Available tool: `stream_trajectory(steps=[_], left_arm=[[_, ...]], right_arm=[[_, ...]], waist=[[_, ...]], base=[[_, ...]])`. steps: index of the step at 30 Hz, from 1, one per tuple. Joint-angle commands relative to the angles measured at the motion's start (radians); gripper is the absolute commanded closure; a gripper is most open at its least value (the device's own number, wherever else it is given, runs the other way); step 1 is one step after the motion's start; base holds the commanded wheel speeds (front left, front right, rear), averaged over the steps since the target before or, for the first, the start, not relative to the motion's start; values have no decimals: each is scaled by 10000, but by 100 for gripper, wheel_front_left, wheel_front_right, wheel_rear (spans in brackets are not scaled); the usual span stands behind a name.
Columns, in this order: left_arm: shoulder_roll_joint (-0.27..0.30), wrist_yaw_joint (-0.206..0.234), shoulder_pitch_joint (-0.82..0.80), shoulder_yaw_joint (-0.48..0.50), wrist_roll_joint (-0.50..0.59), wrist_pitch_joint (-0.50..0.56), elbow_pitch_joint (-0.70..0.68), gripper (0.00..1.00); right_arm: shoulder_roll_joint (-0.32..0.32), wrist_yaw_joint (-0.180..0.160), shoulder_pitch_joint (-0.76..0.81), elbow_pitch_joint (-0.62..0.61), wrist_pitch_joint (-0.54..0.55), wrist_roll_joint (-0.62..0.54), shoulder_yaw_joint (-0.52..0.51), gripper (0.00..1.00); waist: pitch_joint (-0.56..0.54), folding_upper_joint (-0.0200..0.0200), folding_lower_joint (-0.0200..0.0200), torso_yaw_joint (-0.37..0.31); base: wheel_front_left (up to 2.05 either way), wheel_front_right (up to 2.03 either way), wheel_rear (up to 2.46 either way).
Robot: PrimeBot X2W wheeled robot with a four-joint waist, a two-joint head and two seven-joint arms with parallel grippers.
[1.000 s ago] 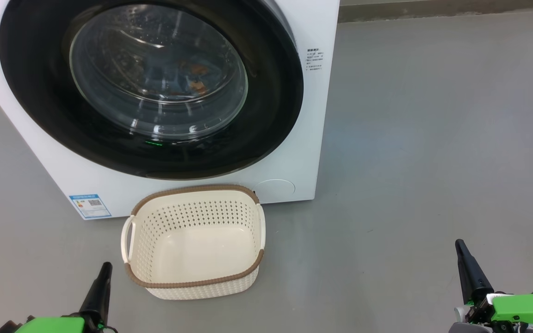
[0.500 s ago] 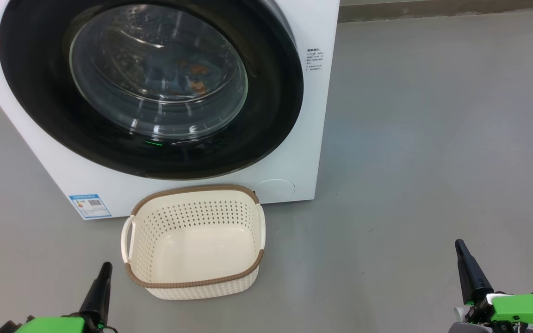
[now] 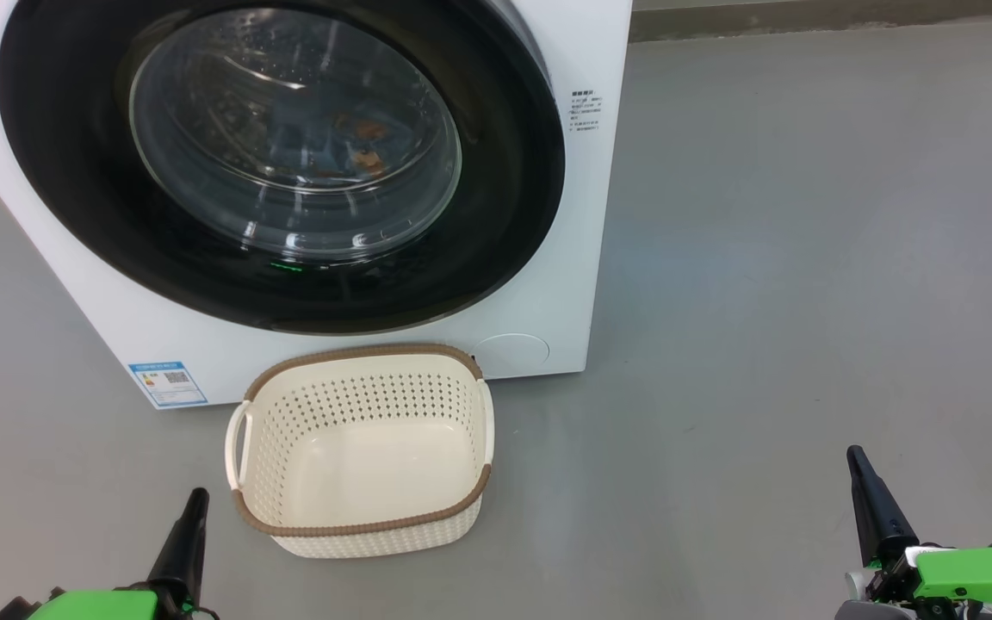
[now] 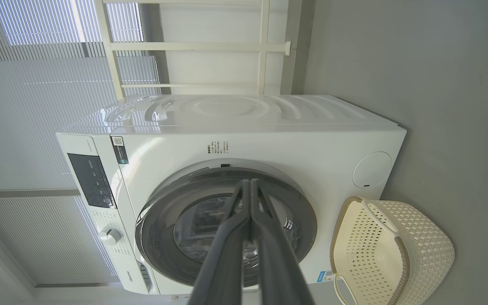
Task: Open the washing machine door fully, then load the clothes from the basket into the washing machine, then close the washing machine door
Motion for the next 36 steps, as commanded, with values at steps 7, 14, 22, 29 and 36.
stream_trajectory(steps=[7, 14, 22, 29, 36], left_arm=[[216, -71, -407, 340, -82, 63, -198, 100], [216, -71, -407, 339, -82, 63, -198, 100], [216, -71, -407, 339, -82, 63, -199, 100], [216, -71, -407, 339, -83, 62, -199, 100], [216, -71, -407, 338, -83, 62, -199, 100]], right_arm=[[-35, 16, -403, -244, 77, -117, 225, 100], [-34, 16, -403, -244, 78, -118, 224, 100], [-33, 16, -403, -244, 79, -119, 223, 100], [-33, 16, -403, -244, 80, -120, 222, 100], [-32, 16, -403, -244, 81, -121, 221, 100]], waist=[[0, -1, 0, 0], [0, -1, 0, 0], [0, -1, 0, 0], [0, -1, 0, 0], [0, -1, 0, 0]], base=[[0, 0, 0], [0, 0, 0], [0, 0, 0], [0, 0, 0], [0, 0, 0]])
